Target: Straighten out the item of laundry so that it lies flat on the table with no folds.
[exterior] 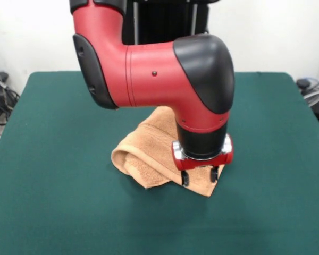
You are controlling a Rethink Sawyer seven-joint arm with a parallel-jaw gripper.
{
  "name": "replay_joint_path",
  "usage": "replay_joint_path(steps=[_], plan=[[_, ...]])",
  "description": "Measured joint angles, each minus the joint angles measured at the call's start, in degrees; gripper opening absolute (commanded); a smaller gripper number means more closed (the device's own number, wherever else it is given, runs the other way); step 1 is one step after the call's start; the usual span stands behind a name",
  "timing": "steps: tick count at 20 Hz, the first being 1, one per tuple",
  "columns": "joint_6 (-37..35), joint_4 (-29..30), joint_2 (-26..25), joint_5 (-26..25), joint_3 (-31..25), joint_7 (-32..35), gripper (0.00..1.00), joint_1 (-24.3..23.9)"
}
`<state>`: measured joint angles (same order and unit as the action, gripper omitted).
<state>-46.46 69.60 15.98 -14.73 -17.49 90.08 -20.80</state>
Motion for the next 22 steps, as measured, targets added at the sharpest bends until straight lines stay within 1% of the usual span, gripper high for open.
replay_joint_path(steps=[5,22], plan=[[0.00,0.63,-0.06,0.01,0.01,0.00,1.00,-1.04],[0.77,1.65,-0.44,0.01,-1.26,0.00,1.00,-2.29]])
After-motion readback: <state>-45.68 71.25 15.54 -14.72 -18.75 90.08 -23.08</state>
